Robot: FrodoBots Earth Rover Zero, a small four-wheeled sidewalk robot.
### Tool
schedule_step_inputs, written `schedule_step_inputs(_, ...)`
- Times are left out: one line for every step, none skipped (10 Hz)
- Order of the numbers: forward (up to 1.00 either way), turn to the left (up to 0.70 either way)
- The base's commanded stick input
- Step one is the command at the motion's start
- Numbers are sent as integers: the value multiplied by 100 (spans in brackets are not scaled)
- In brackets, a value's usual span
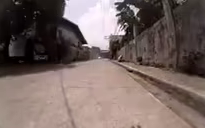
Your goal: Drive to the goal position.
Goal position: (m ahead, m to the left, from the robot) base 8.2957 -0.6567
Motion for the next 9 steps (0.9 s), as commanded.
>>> schedule_step_inputs(100,0)
schedule_step_inputs(100,0)
schedule_step_inputs(100,0)
schedule_step_inputs(100,0)
schedule_step_inputs(100,0)
schedule_step_inputs(100,0)
schedule_step_inputs(100,0)
schedule_step_inputs(100,0)
schedule_step_inputs(100,0)
